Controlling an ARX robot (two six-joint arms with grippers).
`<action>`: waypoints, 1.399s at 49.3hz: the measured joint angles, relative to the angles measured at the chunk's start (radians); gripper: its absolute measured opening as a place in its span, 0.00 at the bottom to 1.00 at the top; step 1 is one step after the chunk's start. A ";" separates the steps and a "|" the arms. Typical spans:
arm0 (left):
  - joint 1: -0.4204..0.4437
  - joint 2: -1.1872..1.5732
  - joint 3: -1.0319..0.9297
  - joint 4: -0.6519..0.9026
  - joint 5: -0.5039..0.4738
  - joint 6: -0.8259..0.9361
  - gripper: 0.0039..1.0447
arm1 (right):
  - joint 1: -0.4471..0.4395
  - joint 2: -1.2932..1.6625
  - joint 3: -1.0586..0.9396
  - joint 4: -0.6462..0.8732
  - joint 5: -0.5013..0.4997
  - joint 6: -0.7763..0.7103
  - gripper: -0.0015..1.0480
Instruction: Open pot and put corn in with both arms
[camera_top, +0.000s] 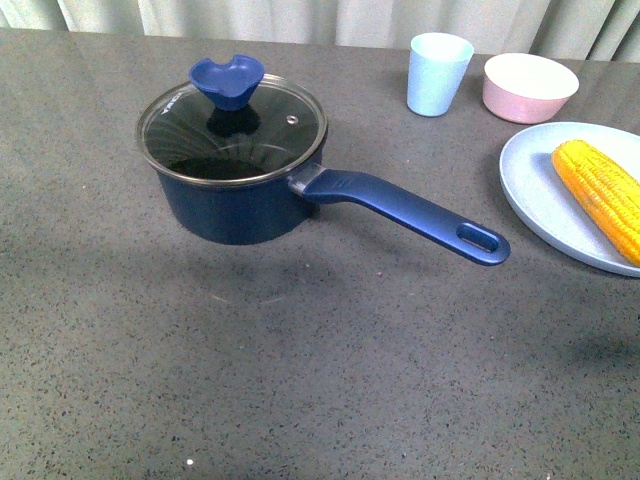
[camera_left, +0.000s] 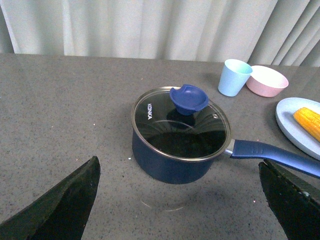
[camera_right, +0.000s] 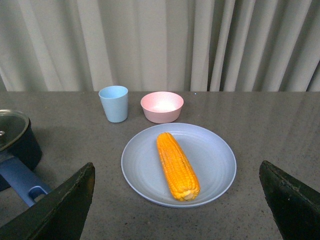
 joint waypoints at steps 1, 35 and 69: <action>-0.016 0.057 0.014 0.040 -0.013 -0.003 0.92 | 0.000 0.000 0.000 0.000 0.000 0.000 0.91; -0.187 0.740 0.348 0.274 -0.135 -0.018 0.92 | 0.000 0.000 0.000 0.000 0.000 0.000 0.91; -0.212 0.932 0.568 0.255 -0.208 0.014 0.92 | 0.000 0.000 0.000 0.000 0.000 0.000 0.91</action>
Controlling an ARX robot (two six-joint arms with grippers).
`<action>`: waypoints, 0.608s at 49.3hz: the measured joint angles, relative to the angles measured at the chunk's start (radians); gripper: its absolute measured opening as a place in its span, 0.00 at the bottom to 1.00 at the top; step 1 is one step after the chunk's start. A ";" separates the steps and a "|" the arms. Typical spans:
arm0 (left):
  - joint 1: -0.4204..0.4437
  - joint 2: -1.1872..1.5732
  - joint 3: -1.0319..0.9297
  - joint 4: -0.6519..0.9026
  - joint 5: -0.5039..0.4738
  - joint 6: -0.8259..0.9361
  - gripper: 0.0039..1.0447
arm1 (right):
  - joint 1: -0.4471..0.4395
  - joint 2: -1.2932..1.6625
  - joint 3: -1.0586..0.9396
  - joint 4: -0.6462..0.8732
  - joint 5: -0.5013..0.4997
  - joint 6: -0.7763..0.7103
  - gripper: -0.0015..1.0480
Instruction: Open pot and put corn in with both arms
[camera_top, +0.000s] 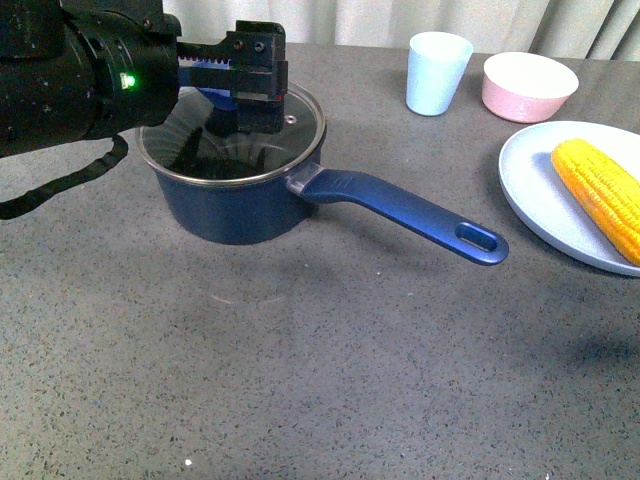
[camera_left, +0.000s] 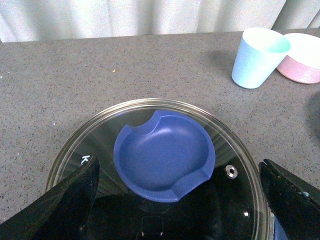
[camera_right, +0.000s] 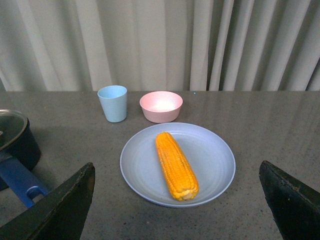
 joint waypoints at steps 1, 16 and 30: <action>-0.001 0.004 0.006 -0.002 -0.001 0.001 0.92 | 0.000 0.000 0.000 0.000 0.000 0.000 0.91; -0.020 0.077 0.097 -0.042 -0.052 0.018 0.92 | 0.000 0.000 0.000 0.000 0.000 0.000 0.91; -0.014 0.127 0.141 -0.053 -0.079 0.022 0.92 | 0.000 0.000 0.000 0.000 0.000 0.000 0.91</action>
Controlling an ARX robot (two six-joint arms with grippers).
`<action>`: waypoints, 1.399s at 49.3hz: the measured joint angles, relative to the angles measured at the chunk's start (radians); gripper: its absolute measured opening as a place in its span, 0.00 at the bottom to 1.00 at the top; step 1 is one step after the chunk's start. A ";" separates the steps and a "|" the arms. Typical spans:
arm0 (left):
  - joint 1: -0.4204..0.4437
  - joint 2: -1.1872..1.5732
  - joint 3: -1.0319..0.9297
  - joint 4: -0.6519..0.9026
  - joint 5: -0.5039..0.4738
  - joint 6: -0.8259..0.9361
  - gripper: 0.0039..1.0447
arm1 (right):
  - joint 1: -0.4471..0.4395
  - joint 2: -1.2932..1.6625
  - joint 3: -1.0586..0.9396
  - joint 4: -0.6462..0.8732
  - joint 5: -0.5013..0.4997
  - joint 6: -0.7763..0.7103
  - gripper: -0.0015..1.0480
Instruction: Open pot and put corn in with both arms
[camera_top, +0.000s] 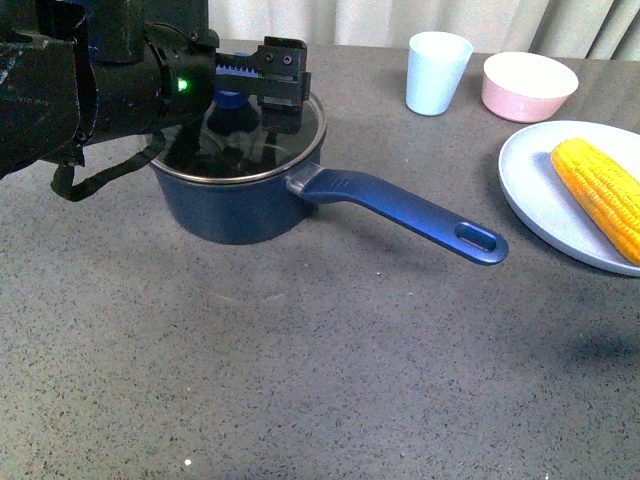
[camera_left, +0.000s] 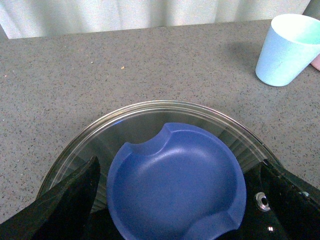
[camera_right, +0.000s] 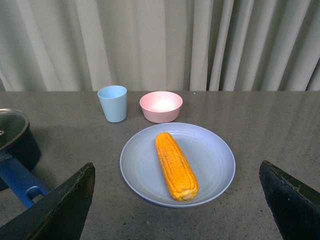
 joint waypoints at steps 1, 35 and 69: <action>0.000 0.001 0.002 -0.001 0.000 0.001 0.92 | 0.000 0.000 0.000 0.000 0.000 0.000 0.91; -0.005 -0.003 0.012 -0.027 -0.048 0.042 0.59 | 0.000 0.000 0.000 0.000 0.000 0.000 0.91; 0.386 -0.185 -0.172 0.093 -0.031 0.072 0.59 | 0.000 0.000 0.000 0.000 0.000 0.000 0.91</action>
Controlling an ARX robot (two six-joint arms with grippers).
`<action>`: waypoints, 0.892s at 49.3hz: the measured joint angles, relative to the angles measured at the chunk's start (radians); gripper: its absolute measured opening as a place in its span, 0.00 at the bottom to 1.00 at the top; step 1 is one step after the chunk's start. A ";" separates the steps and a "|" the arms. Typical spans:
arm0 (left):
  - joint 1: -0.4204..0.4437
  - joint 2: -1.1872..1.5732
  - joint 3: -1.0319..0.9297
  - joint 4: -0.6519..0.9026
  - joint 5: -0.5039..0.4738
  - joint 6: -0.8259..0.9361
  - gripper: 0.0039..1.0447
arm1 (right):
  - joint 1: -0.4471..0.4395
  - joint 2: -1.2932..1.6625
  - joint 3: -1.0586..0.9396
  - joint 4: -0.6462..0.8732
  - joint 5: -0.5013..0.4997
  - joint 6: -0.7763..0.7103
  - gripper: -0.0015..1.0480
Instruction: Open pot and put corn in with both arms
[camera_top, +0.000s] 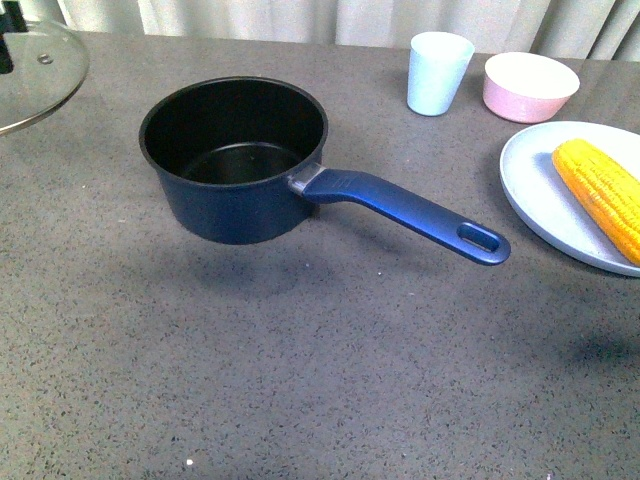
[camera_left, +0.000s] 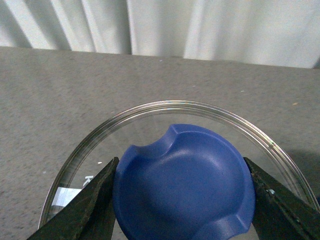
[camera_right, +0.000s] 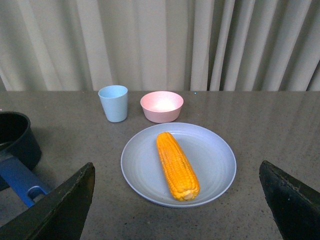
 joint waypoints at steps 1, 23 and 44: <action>0.006 0.003 -0.002 0.005 0.000 0.002 0.59 | 0.000 0.000 0.000 0.000 0.000 0.000 0.91; 0.069 0.183 -0.042 0.149 0.007 -0.018 0.59 | 0.000 0.000 0.000 0.000 0.000 0.000 0.91; 0.040 0.335 -0.019 0.243 0.035 -0.051 0.59 | 0.000 0.000 0.000 0.000 0.000 0.000 0.91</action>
